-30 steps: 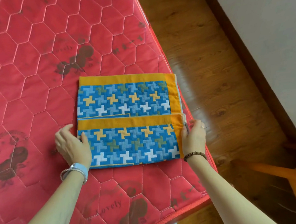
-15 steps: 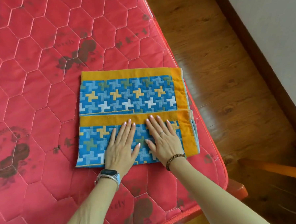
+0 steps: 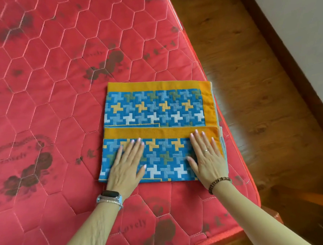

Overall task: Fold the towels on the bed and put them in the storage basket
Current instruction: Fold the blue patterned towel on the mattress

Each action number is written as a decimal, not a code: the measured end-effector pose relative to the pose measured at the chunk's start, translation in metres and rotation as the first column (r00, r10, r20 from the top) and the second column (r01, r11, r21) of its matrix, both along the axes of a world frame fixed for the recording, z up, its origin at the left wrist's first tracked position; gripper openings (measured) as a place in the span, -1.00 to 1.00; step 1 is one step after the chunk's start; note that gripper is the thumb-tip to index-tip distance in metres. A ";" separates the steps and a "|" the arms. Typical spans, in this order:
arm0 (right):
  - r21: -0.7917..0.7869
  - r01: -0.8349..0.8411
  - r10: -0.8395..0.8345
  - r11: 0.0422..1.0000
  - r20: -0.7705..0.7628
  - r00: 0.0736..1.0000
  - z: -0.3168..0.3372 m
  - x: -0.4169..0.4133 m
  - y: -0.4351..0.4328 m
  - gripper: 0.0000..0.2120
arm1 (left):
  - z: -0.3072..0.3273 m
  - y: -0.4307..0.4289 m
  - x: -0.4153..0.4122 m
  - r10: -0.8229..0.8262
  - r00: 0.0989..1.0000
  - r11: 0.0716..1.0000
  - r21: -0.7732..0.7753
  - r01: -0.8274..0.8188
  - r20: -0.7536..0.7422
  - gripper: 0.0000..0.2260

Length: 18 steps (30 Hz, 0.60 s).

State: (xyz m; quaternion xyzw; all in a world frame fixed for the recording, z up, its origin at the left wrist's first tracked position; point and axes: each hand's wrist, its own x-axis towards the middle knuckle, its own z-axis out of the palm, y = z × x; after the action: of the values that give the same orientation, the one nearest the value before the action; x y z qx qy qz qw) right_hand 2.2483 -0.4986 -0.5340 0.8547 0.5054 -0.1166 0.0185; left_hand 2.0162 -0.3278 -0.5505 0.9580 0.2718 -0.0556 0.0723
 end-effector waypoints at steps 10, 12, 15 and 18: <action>0.032 -0.134 0.137 0.990 -0.110 0.984 0.000 -0.005 -0.015 -0.27 | 0.000 0.003 -0.043 0.000 0.999 0.999 -0.051 -0.002 -0.044 -0.21; 0.049 -0.172 0.177 0.984 -0.133 0.975 0.005 0.000 -0.028 -0.18 | 0.005 0.006 -0.060 0.038 0.998 0.998 -0.056 -0.040 -0.043 -0.27; 0.035 -0.218 0.221 0.975 -0.132 0.966 0.010 0.002 -0.043 -0.10 | 0.007 0.006 -0.070 0.093 0.996 0.996 -0.006 -0.093 0.012 -0.30; 0.031 -0.166 0.169 0.986 -0.088 0.982 0.005 0.000 -0.046 -0.12 | 0.004 0.002 -0.066 0.163 0.983 0.986 0.020 -0.165 0.081 -0.26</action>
State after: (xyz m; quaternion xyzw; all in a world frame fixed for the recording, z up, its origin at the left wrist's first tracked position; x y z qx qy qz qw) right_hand 2.2487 -0.5445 -0.5292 0.8032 0.5772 -0.1472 -0.0046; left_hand 1.9506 -0.3258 -0.5460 0.9348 0.3473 -0.0079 0.0746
